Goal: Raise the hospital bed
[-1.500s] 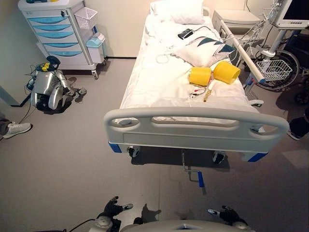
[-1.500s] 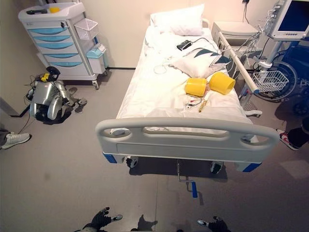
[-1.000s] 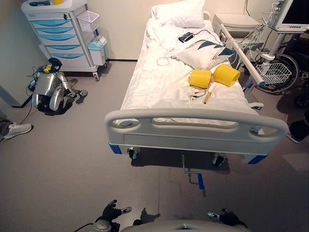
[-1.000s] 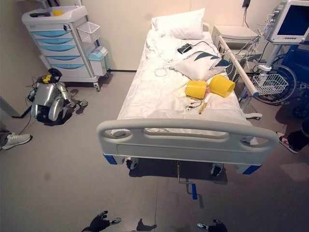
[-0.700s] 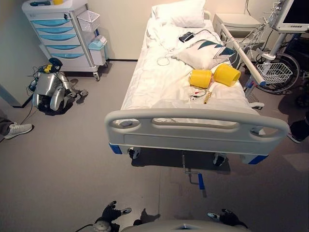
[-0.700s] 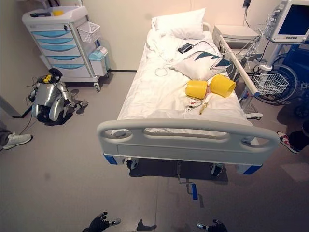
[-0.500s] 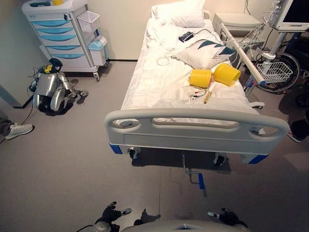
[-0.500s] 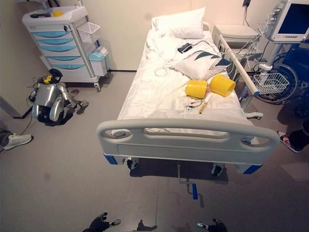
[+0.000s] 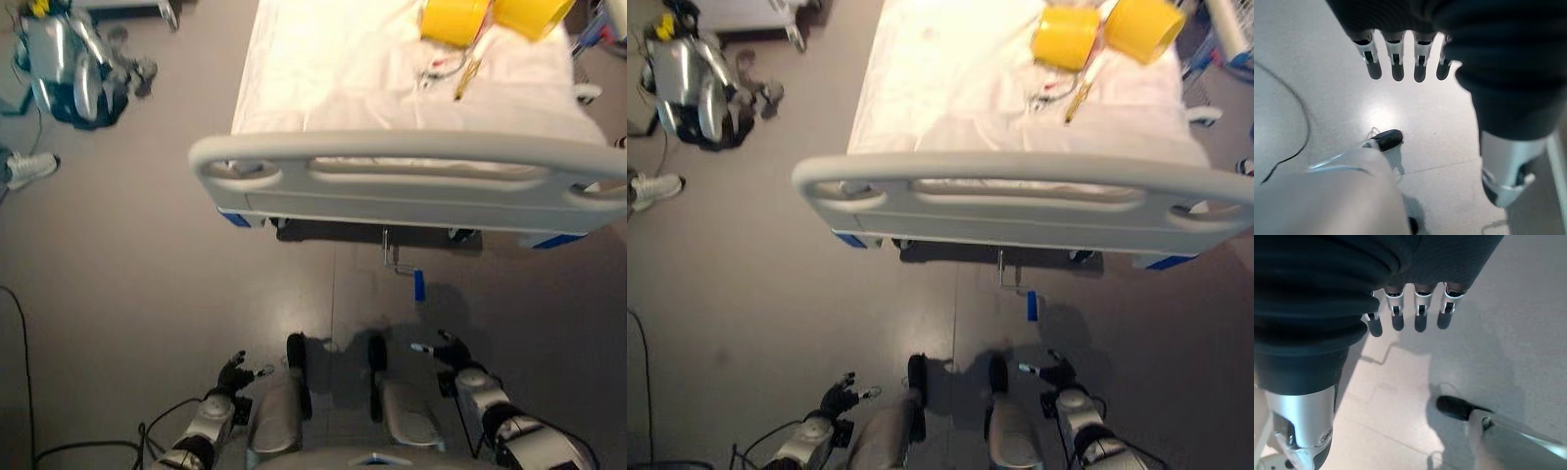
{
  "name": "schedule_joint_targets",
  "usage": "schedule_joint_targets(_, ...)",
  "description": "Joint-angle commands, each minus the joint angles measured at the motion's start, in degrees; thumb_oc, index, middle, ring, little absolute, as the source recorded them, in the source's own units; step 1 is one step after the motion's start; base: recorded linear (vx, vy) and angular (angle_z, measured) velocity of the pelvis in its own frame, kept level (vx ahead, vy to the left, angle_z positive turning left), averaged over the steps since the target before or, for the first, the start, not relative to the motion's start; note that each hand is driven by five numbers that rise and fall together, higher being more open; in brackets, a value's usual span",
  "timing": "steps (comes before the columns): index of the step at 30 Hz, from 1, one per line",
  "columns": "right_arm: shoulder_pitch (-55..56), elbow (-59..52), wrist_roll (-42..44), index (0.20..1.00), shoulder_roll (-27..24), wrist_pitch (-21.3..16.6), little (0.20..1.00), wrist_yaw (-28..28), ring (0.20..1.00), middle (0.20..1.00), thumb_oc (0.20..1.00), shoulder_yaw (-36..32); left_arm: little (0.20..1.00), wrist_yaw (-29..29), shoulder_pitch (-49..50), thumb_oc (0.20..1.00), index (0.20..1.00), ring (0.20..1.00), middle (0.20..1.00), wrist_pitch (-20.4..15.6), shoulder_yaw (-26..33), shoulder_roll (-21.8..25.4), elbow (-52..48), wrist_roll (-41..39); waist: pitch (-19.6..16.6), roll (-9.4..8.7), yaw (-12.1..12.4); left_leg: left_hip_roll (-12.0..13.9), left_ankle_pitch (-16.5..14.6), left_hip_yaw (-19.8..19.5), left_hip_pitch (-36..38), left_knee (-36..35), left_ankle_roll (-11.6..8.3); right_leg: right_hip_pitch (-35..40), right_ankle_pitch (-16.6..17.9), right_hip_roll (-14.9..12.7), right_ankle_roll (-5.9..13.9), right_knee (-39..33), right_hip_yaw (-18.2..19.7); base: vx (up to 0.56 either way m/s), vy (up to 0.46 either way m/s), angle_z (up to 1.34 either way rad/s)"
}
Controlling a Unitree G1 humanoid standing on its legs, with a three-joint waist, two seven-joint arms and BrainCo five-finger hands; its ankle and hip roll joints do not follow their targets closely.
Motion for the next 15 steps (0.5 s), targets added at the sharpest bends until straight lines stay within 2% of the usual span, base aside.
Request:
schedule_joint_targets(1,-0.1,-3.1,0.9,1.000,-0.2,-0.6,1.000,-1.2,1.000,1.000,1.000,2.3,1.000,2.0,0.1,1.000,1.000,1.000,1.000,-1.1,-1.1,1.1,0.2,-3.3,-1.8,-1.63,0.4,-1.7,-3.7,-1.9,-1.9,6.5,-1.06,-3.8,4.1,-3.7,4.82,2.1,0.2,-0.06,0.019,0.07)
schedule_joint_targets(10,-7.3,-6.0,3.7,1.000,-0.9,-1.7,1.000,-4.3,1.000,1.000,1.000,3.2,1.000,3.8,-1.9,1.000,1.000,1.000,1.000,-2.4,-3.1,1.2,-6.8,-7.5,3.6,1.57,0.2,-2.0,-3.4,-2.2,-12.9,11.6,-0.87,-15.5,3.7,-4.3,4.69,8.4,0.8,-0.09,0.009,0.03)
schedule_joint_targets(15,-9.2,-7.9,5.4,1.000,-1.4,-2.3,1.000,-5.8,1.000,1.000,1.000,2.4,1.000,4.7,-1.6,1.000,1.000,1.000,1.000,-2.6,-3.3,1.9,-9.1,-8.5,5.1,2.18,0.1,-1.7,-3.1,-2.4,-17.6,13.6,-0.99,-20.1,3.6,-4.3,4.43,10.4,0.9,-0.06,-0.018,0.08)
